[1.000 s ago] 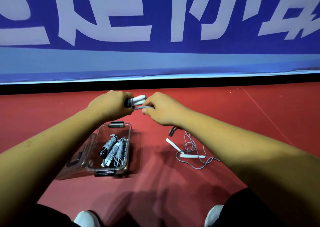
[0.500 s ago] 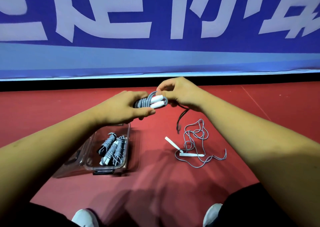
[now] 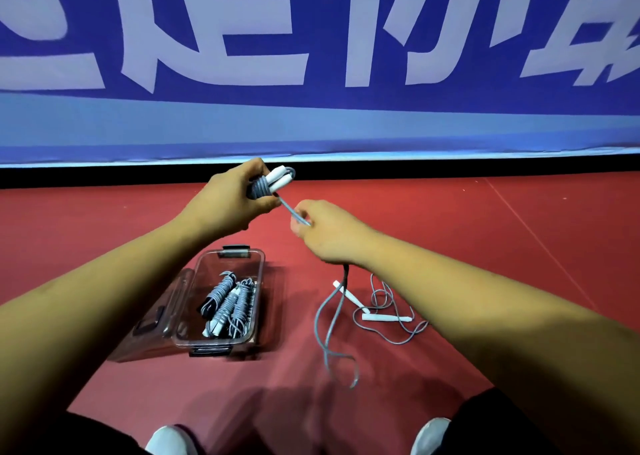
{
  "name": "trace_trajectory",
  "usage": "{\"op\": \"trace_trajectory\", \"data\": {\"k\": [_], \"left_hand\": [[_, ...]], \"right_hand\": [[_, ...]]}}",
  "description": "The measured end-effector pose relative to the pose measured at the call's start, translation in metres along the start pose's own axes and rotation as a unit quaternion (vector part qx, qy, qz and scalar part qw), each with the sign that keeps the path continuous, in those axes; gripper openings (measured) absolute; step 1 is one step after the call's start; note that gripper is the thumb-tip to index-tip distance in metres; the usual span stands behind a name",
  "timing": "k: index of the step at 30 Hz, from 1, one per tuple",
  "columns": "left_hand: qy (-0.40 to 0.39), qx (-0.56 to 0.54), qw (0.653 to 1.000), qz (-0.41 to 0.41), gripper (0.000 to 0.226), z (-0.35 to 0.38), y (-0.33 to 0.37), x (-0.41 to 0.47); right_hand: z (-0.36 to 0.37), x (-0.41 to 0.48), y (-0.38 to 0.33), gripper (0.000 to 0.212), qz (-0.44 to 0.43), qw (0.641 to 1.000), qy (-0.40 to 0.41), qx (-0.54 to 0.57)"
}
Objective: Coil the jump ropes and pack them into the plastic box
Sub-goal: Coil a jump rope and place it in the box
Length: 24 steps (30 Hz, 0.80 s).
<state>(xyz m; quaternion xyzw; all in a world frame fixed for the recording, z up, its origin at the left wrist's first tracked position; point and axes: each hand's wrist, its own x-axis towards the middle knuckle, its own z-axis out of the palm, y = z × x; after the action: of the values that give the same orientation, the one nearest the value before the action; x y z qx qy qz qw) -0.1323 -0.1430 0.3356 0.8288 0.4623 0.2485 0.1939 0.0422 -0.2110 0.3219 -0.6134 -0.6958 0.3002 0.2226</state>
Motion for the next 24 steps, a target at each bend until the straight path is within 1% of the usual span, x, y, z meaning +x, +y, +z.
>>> {"op": "trace_trajectory", "data": {"k": [2,4,7,9,11,12,13,15,16,17,19,21,22,23,24], "left_hand": [[0.013,0.082,0.997,-0.009,0.027,-0.001,-0.008,0.001],[-0.002,0.164,0.986,-0.027,0.026,-0.003,-0.014,-0.001],[-0.064,0.24,0.968,-0.031,0.015,0.001,-0.011,-0.006],[-0.116,0.255,0.96,-0.021,0.012,0.005,0.0,-0.01],[-0.164,0.259,0.952,0.002,0.02,0.009,0.011,-0.014],[-0.181,0.261,0.948,0.019,0.028,0.011,0.017,-0.016],[-0.193,0.259,0.946,0.03,0.04,0.011,0.024,-0.019],[-0.197,0.229,0.952,0.044,0.064,0.012,0.034,-0.023],[-0.191,0.201,0.959,0.053,0.067,0.011,0.038,-0.024],[-0.186,0.16,0.968,0.057,0.062,0.009,0.04,-0.024],[-0.195,0.033,0.979,0.048,0.039,0.005,0.039,-0.023],[-0.205,-0.099,0.973,0.036,0.02,0.001,0.038,-0.022],[-0.194,-0.139,0.971,0.035,0.015,0.0,0.038,-0.021],[-0.173,-0.168,0.97,0.029,0.016,0.0,0.038,-0.021],[-0.15,-0.191,0.97,0.014,0.023,0.0,0.038,-0.02]], "right_hand": [[0.004,-0.001,-0.002,0.019,0.009,0.999,0.0,-0.03],[0.002,-0.003,-0.005,0.026,-0.007,0.999,-0.012,-0.041],[-0.009,-0.006,-0.016,0.031,-0.073,0.993,-0.014,-0.09],[-0.02,-0.003,-0.019,0.03,-0.106,0.989,0.009,-0.105],[-0.029,0.001,-0.015,0.029,-0.124,0.986,0.038,-0.109],[-0.033,0.003,-0.012,0.026,-0.127,0.985,0.052,-0.103],[-0.036,0.005,-0.008,0.022,-0.126,0.986,0.063,-0.094],[-0.041,0.008,-0.002,0.016,-0.118,0.988,0.075,-0.063],[-0.044,0.008,0.0,0.014,-0.116,0.99,0.077,-0.036],[-0.047,0.009,0.002,0.013,-0.113,0.99,0.081,-0.004],[-0.052,0.009,0.008,0.013,-0.092,0.988,0.09,0.079],[-0.051,0.009,0.017,0.012,-0.046,0.979,0.061,0.187],[-0.047,0.009,0.02,0.011,-0.02,0.97,0.029,0.242],[-0.042,0.01,0.023,0.01,0.005,0.959,-0.006,0.285],[-0.037,0.01,0.025,0.011,0.026,0.949,-0.035,0.312]]}}
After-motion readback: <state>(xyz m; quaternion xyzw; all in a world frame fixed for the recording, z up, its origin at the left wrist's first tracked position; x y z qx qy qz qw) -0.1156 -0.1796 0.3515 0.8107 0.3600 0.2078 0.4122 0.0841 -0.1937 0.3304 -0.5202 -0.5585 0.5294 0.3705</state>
